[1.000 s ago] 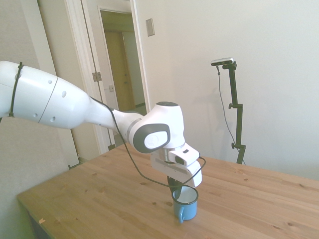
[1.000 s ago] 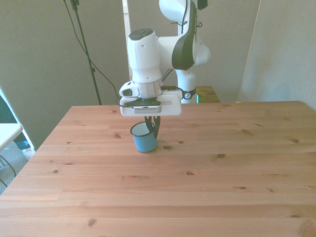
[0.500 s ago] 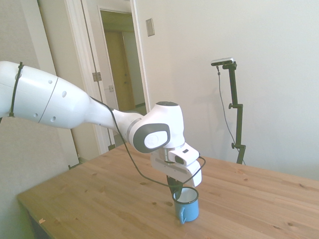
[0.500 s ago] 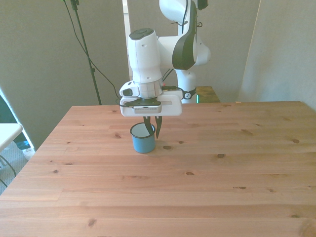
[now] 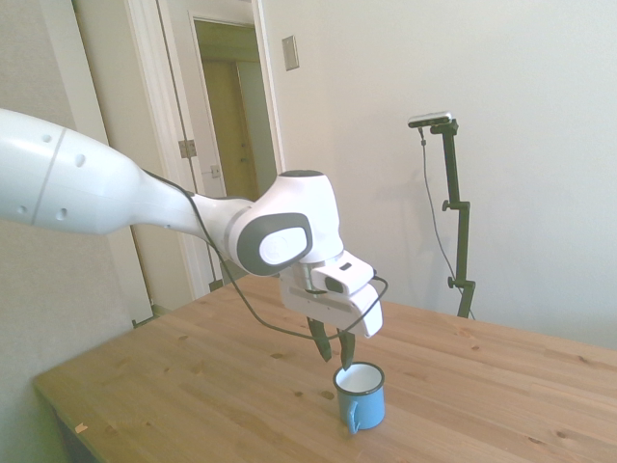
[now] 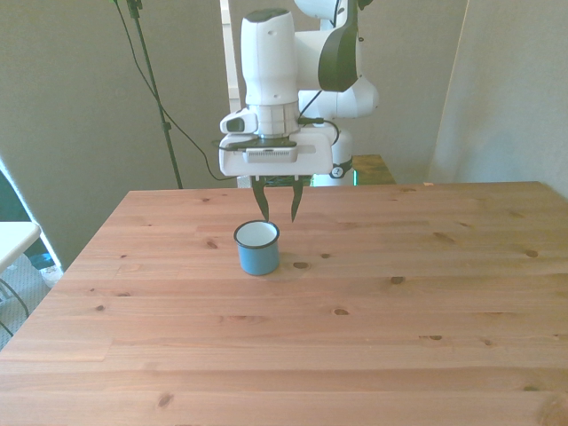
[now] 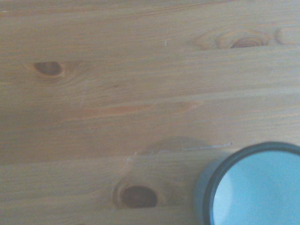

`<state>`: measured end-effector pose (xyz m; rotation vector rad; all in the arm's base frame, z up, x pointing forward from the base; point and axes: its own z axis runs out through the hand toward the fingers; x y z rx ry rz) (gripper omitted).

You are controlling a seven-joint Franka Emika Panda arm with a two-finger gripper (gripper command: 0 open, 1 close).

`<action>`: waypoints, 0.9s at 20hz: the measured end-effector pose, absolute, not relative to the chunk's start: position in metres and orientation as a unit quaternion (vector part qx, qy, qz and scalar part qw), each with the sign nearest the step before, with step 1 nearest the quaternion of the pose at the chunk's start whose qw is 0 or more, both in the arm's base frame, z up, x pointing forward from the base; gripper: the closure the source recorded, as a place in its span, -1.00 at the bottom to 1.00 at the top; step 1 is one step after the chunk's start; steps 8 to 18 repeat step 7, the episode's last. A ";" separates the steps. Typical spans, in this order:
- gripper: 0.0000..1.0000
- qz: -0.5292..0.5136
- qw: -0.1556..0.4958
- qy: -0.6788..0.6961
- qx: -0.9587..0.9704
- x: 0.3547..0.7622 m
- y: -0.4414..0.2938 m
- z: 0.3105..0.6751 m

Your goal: Flip the mug upright

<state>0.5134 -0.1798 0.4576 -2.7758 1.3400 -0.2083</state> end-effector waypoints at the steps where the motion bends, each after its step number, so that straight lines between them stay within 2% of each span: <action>1: -1.00 -0.069 0.028 0.430 -0.900 0.503 -0.172 0.462; 7: -1.00 -0.075 0.037 0.409 -0.909 0.451 -0.125 0.460; 18: -1.00 -0.075 0.037 0.409 -0.909 0.451 -0.125 0.460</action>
